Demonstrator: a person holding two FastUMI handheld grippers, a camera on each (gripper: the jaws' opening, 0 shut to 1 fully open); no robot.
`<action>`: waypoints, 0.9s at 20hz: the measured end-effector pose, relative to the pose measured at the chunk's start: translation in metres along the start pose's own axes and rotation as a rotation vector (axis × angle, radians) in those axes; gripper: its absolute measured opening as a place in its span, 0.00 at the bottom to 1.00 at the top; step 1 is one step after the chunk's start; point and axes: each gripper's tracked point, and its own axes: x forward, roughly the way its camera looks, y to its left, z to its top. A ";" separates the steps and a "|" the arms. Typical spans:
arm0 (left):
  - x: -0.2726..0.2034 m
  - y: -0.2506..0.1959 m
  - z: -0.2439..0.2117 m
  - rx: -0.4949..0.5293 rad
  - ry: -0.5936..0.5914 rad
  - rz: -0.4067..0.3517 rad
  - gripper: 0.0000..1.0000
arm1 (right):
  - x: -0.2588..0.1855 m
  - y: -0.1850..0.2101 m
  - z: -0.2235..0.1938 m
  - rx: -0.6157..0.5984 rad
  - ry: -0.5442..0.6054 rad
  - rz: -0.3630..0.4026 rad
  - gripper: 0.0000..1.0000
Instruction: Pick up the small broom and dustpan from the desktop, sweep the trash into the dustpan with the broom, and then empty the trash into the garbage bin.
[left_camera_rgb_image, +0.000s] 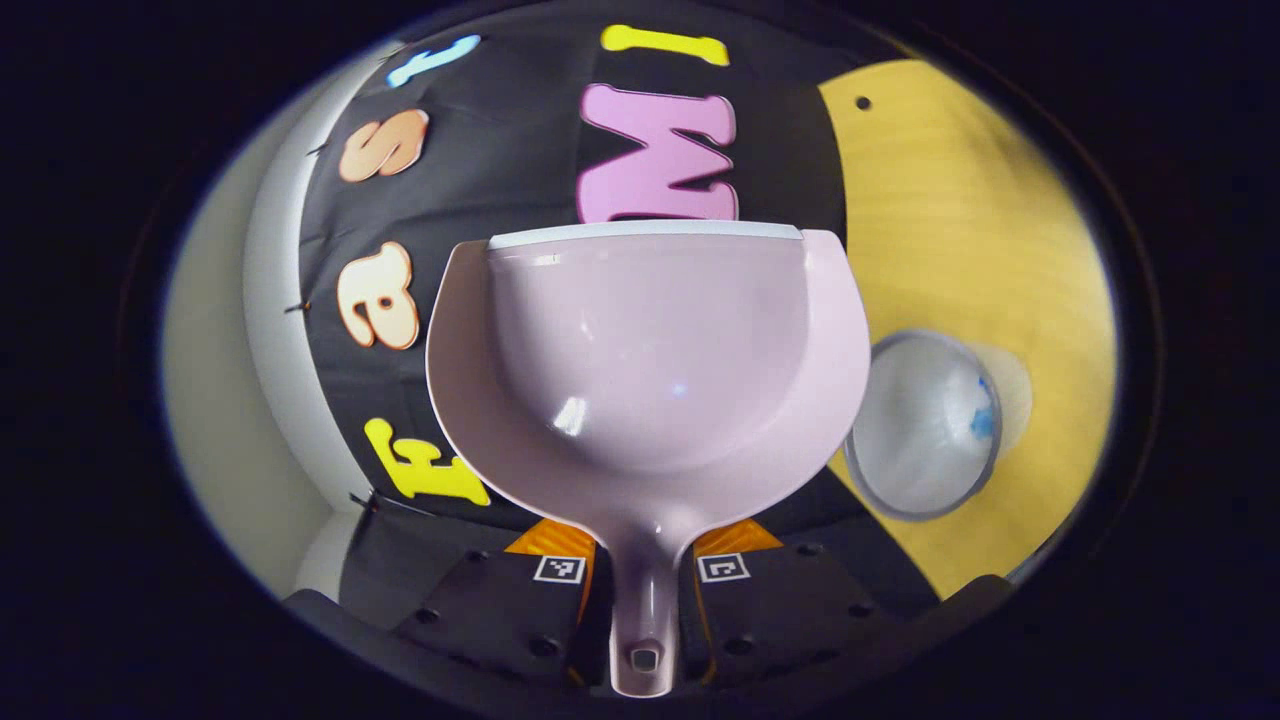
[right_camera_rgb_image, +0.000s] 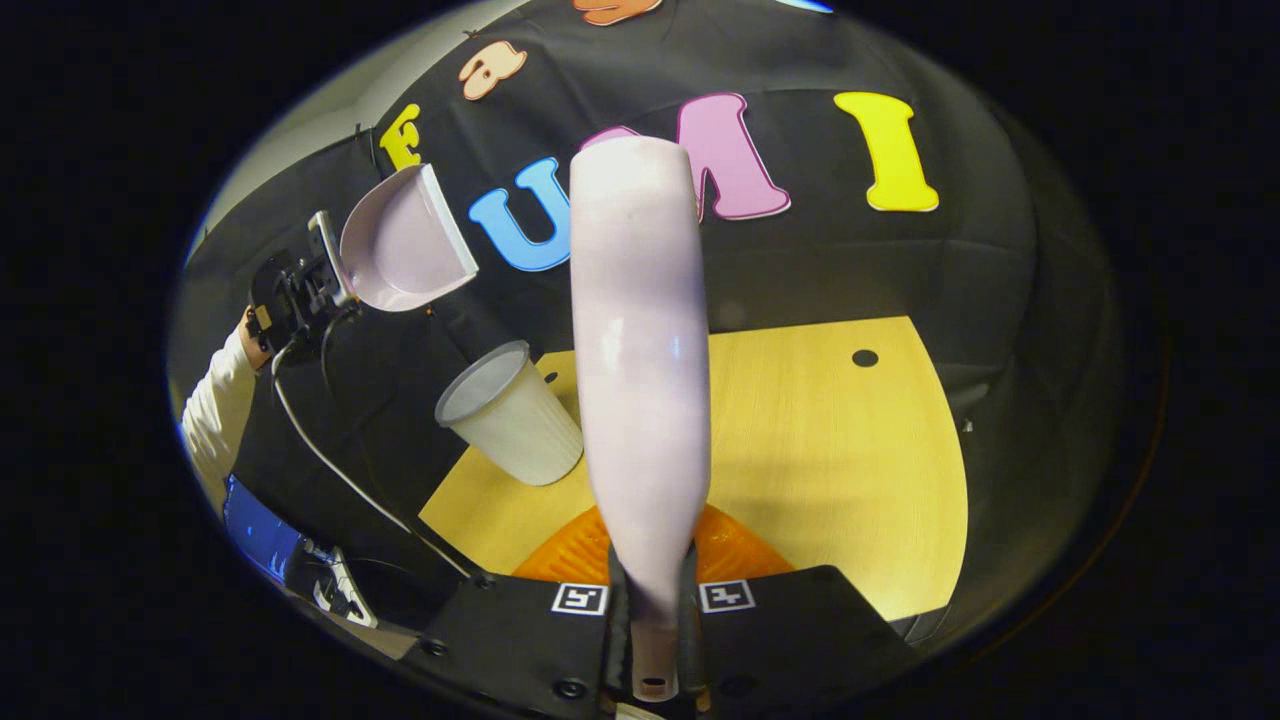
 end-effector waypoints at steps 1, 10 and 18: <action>-0.003 -0.014 0.013 -0.101 -0.024 -0.049 0.24 | 0.001 -0.001 0.005 -0.015 -0.012 -0.023 0.19; -0.049 -0.211 0.113 -0.686 -0.019 -0.597 0.24 | 0.031 -0.044 -0.006 -0.031 0.082 -0.295 0.18; -0.069 -0.421 0.094 -0.773 0.370 -0.945 0.26 | 0.117 -0.076 -0.140 0.071 0.488 -0.389 0.19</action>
